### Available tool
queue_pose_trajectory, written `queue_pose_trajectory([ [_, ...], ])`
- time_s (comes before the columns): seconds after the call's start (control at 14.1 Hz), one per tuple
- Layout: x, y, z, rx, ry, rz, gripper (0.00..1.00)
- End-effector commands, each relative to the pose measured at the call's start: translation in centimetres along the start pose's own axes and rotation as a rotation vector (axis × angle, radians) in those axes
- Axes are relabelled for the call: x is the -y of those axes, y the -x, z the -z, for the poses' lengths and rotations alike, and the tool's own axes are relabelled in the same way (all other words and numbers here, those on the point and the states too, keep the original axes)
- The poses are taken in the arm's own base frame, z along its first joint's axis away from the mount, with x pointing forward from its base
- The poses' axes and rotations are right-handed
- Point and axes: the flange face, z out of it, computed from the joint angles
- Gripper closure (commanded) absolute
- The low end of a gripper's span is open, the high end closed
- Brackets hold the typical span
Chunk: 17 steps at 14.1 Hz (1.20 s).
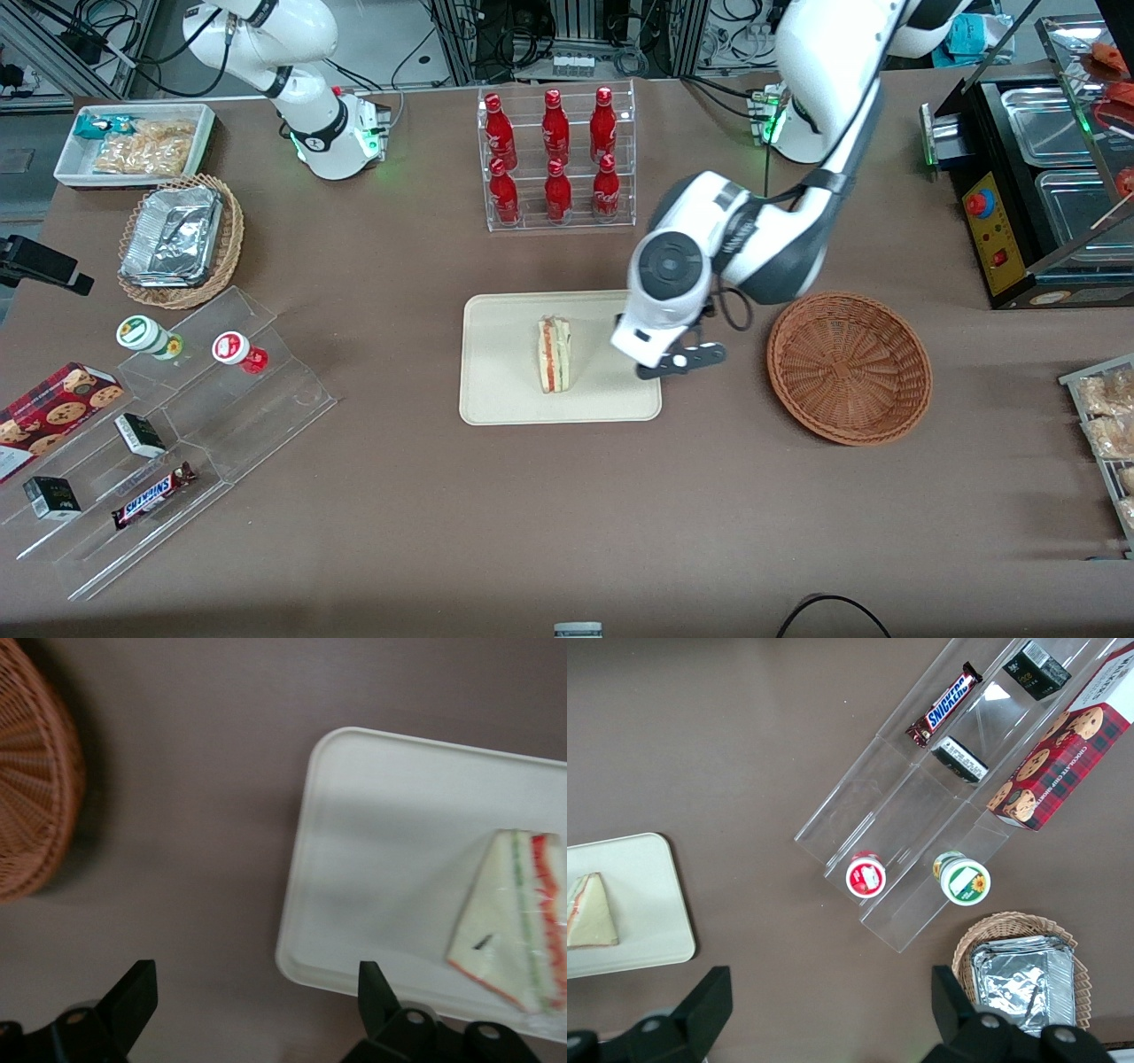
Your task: Place sandwich from basket to tray
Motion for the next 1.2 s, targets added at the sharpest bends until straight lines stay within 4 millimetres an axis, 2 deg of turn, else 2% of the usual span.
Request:
queue_pose_trajectory([
  [0.0,7.4,0.3,1.8,0.002,-0.002,-0.058,0.0],
  [0.21,14.1,0.6,3.3,0.013,0.014,-0.136,0.0],
  [0.5,20.5,1.1,6.6,0.047,0.016,-0.235,0.0],
  [0.64,23.3,1.3,8.6,0.052,0.079,-0.29,0.0],
  [0.71,25.7,1.1,9.8,0.039,0.096,-0.297,0.0],
  [0.85,27.6,1.5,12.2,0.021,0.102,-0.345,0.0],
  [1.13,32.0,0.9,16.2,-0.047,0.106,-0.335,0.0],
])
